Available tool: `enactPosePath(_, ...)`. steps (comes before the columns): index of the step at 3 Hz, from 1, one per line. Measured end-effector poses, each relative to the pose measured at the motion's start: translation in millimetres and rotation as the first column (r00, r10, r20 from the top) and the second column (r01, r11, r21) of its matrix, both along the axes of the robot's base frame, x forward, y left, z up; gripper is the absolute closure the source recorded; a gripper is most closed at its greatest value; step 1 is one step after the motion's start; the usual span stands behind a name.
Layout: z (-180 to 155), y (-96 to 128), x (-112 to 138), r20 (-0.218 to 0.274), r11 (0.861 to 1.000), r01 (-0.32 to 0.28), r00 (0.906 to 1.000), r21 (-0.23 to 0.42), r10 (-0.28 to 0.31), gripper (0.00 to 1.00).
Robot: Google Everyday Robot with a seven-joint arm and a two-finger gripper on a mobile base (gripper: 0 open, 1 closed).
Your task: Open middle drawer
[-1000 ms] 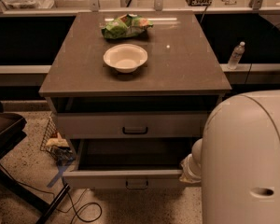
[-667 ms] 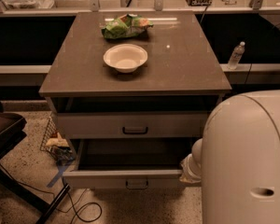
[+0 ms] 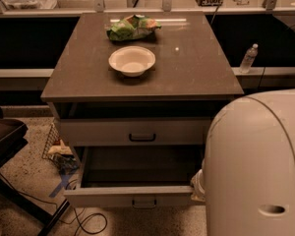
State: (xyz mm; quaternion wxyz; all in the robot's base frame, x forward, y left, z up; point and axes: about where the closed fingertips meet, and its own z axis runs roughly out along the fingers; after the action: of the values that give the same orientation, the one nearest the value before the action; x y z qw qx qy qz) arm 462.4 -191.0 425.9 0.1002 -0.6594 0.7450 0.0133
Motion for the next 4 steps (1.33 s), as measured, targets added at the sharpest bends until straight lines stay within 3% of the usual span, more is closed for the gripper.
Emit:
enactPosePath(1,1,0,0,0.000,1.000,0.000,1.0000,0.000,0.000,1.00)
enactPosePath(2,11,11,-30,0.010,0.998,-0.048,0.9988,-0.030,0.048,1.00)
enactPosePath(3,12,12,-30,0.013,0.998,-0.050,0.9987,-0.030,0.050,1.00)
enactPosePath(4,11,12,-31,0.011,0.998,-0.050,0.9987,-0.030,0.051,0.74)
